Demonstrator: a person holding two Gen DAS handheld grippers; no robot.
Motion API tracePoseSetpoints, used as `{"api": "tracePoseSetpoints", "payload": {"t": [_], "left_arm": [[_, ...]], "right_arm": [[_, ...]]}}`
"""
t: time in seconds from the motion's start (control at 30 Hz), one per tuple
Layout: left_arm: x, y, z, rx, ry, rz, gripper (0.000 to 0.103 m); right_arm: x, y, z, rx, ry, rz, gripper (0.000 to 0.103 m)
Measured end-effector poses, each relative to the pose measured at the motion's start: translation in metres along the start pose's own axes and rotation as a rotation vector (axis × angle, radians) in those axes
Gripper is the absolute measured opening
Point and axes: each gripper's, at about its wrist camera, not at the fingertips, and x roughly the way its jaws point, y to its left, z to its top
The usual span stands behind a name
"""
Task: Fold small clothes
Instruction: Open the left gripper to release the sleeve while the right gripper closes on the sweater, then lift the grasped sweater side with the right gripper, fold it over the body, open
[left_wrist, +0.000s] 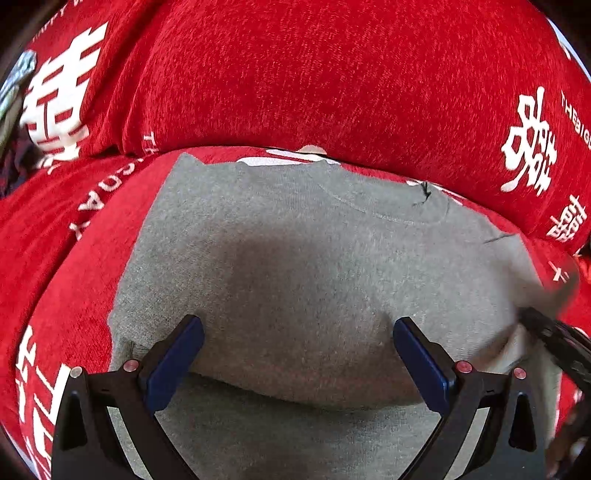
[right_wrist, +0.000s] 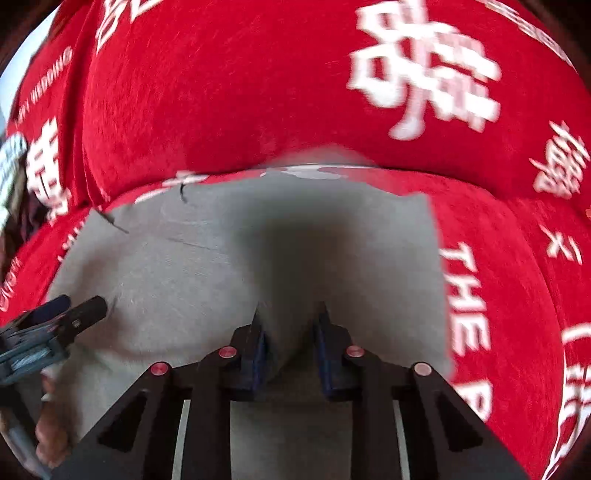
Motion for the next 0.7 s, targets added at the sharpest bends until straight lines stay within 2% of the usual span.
{"api": "tracePoseSetpoints", "payload": {"t": [0.03, 0.07, 0.1, 0.13, 0.17, 0.33, 0.43, 0.5, 0.6, 0.7], "left_arm": [[0.0, 0.0, 0.0, -0.001, -0.002, 0.0, 0.103], [0.001, 0.0, 0.0, -0.004, -0.004, 0.001, 0.103], [0.0, 0.0, -0.001, -0.003, -0.007, 0.001, 0.103], [0.0, 0.0, -0.002, 0.005, -0.012, 0.004, 0.103], [0.0, -0.002, -0.004, 0.013, -0.017, 0.008, 0.103], [-0.001, -0.003, -0.006, 0.034, -0.023, 0.024, 0.103], [-0.002, -0.002, -0.007, 0.032, -0.028, 0.016, 0.103], [-0.002, 0.0, -0.007, 0.026, -0.034, 0.004, 0.103], [-0.002, 0.0, -0.008, 0.026, -0.039, 0.007, 0.103], [-0.001, -0.002, -0.008, 0.034, -0.039, 0.017, 0.103]], "right_arm": [[-0.007, -0.013, -0.005, 0.055, -0.006, 0.057, 0.033], [-0.014, -0.025, -0.01, 0.108, -0.023, 0.095, 0.048], [-0.019, -0.032, -0.011, 0.13, -0.042, 0.099, 0.059], [-0.025, -0.037, -0.012, 0.146, -0.07, 0.106, 0.074], [-0.03, -0.041, -0.012, 0.157, -0.095, 0.125, 0.077], [-0.025, -0.044, 0.005, 0.22, -0.076, 0.216, 0.078], [-0.013, -0.05, 0.012, 0.284, -0.027, 0.261, 0.078], [-0.006, -0.065, 0.012, 0.397, 0.021, 0.323, 0.078], [0.0, -0.087, 0.011, 0.565, 0.034, 0.421, 0.078], [0.006, -0.095, 0.014, 0.628, 0.094, 0.421, 0.078]]}}
